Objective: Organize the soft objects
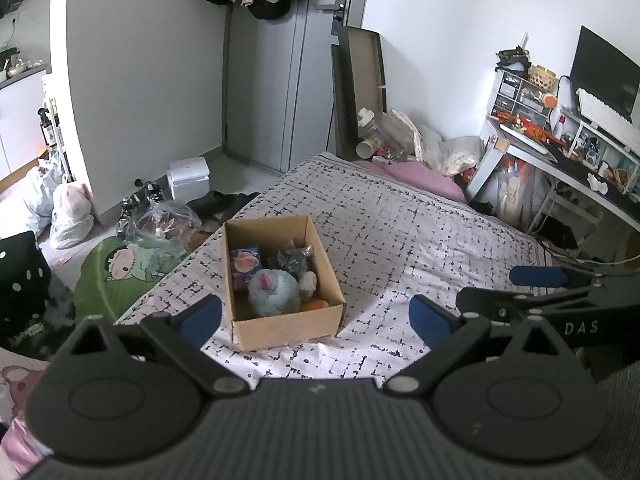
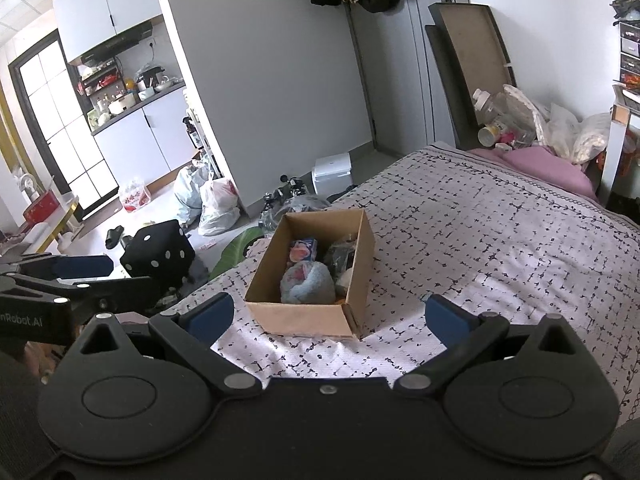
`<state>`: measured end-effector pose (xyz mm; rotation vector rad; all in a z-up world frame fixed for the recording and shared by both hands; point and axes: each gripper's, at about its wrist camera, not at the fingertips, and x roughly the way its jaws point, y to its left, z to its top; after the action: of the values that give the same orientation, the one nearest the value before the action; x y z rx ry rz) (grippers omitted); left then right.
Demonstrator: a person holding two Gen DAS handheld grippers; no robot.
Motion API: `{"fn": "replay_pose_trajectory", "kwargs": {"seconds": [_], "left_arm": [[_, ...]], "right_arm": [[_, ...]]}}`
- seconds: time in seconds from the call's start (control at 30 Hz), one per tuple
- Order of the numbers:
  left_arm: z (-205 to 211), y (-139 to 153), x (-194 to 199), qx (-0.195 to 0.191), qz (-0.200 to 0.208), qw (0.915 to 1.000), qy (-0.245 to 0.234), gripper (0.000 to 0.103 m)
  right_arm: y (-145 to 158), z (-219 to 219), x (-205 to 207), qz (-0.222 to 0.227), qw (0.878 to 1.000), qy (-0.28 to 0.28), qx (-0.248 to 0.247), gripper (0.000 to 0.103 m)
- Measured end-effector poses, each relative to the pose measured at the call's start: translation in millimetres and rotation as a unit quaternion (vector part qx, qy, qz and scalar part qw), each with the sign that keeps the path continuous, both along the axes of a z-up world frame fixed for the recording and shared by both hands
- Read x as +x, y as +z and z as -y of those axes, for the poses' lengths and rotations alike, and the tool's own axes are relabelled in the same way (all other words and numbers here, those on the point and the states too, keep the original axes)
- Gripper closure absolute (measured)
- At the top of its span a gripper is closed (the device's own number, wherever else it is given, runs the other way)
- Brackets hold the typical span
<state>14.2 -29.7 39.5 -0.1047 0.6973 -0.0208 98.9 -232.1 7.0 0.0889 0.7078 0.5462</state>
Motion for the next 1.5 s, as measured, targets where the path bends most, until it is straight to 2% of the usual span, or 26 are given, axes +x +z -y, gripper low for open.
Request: {"fn": "replay_pose_trajectory", "kwargs": {"seconds": [0.17, 1.5], "left_arm": [[5.5, 2.0, -0.3, 0.021, 0.006, 0.9998, -0.004, 0.004], [-0.3, 2.0, 0.7, 0.005, -0.002, 1.0, 0.003, 0.004]], "right_arm": [[-0.4, 0.6, 0.4, 0.0, 1.0, -0.001, -0.001, 0.0], [1.9, -1.4, -1.4, 0.012, 1.0, -0.009, 0.0, 0.0]]}}
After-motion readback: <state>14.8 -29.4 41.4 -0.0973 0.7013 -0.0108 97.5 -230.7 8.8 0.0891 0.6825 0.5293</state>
